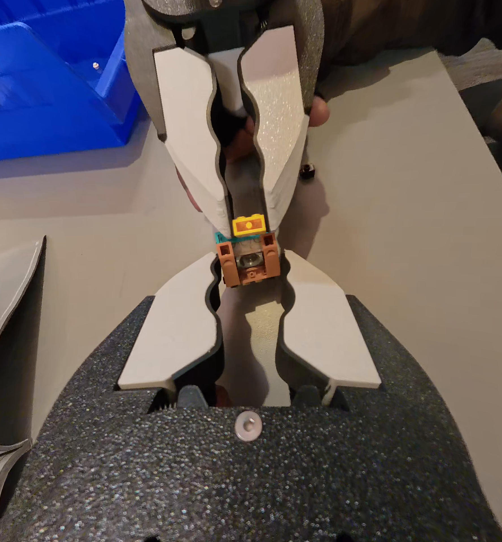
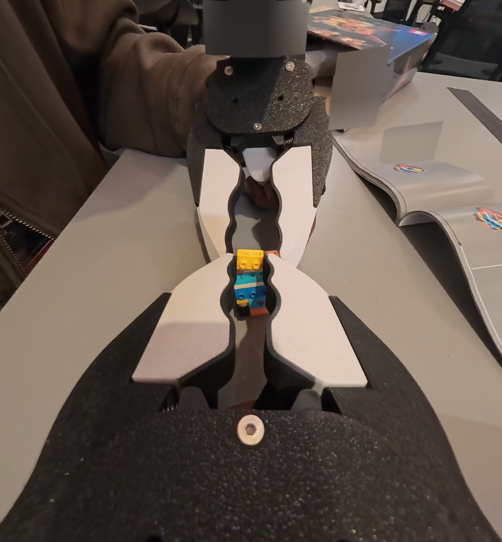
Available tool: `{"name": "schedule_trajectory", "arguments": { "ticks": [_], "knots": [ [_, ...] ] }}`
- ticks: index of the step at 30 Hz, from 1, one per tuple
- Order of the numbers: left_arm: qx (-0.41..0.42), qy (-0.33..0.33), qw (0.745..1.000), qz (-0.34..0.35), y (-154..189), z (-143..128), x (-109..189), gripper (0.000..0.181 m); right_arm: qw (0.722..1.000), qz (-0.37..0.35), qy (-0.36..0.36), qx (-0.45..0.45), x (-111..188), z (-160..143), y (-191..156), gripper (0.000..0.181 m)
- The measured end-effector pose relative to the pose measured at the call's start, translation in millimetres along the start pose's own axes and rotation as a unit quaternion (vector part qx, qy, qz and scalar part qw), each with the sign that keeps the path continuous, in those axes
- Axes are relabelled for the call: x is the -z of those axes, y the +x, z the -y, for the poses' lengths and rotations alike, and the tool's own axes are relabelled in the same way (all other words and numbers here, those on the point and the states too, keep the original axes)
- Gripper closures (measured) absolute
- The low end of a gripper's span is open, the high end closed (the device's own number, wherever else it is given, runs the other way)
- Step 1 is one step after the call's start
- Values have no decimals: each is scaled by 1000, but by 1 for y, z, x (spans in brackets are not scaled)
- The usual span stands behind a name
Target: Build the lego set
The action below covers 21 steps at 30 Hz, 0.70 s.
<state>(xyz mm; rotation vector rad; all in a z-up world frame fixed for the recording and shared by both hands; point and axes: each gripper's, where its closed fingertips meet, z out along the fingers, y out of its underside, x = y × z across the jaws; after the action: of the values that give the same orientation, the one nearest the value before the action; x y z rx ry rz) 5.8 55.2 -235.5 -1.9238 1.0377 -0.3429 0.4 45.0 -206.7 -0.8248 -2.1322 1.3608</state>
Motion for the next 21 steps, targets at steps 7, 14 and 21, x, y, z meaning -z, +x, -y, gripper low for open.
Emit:
{"name": "schedule_trajectory", "arguments": {
  "ticks": [7,14,21],
  "knots": [
    [-3,17,1000,-8,2,4,0,143,1000,2,10,-2,2,2,0,165],
    [10,40,999,-18,2,9,3,144,1000,3,24,-6,5,5,0,165],
    [16,54,998,-25,3,12,4,144,999,5,37,-9,7,8,0,165]
  ]
}}
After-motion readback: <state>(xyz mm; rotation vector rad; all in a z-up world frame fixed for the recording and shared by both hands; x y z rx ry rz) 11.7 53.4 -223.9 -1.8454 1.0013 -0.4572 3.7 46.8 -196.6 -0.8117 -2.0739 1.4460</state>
